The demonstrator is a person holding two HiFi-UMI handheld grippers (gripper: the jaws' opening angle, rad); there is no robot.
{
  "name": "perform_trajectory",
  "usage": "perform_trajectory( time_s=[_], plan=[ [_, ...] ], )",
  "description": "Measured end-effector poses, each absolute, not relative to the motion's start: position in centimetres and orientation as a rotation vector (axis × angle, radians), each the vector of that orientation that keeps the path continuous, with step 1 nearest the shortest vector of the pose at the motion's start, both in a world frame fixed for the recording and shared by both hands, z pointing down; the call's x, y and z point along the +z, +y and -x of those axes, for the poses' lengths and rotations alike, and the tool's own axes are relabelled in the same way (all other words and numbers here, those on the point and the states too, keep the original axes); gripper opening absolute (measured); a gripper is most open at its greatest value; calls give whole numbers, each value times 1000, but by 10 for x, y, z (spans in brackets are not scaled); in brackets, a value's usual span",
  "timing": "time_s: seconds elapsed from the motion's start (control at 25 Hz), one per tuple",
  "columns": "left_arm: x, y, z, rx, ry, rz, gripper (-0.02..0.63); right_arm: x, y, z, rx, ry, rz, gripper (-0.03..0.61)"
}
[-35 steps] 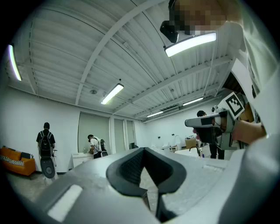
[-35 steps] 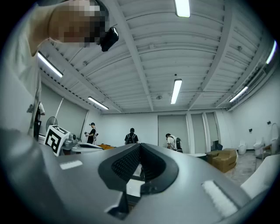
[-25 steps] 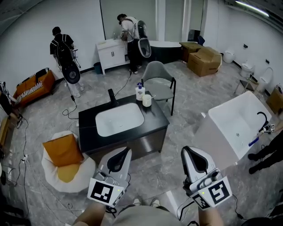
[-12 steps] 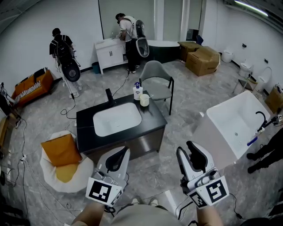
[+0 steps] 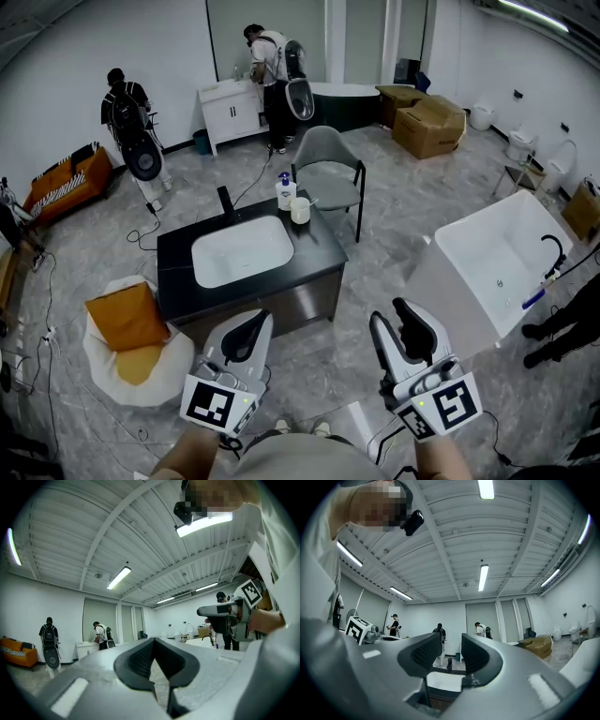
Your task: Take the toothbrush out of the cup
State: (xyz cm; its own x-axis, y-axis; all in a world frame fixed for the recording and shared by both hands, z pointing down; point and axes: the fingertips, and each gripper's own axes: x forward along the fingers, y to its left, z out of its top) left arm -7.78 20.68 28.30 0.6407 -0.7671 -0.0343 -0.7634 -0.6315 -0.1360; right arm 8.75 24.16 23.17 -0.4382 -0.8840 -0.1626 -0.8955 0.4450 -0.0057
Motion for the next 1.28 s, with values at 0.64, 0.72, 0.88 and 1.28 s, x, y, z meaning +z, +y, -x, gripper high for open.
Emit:
perform_trajectory(
  time_s=[0.64, 0.72, 0.88, 1.28],
  plan=[
    [293, 196, 48, -67, 1334, 2657, 2, 248, 227, -129, 121, 2576, 1525, 153],
    [294, 189, 47, -57, 1339, 2645, 2, 252, 219, -131, 118, 2574, 1524, 153],
    [297, 170, 49, 3, 1366, 2621, 2, 263, 200, -131, 129, 2591, 1529, 153],
    [315, 72, 61, -2, 1398, 2641, 2, 277, 107, -116, 143, 2637, 1543, 153]
  ],
)
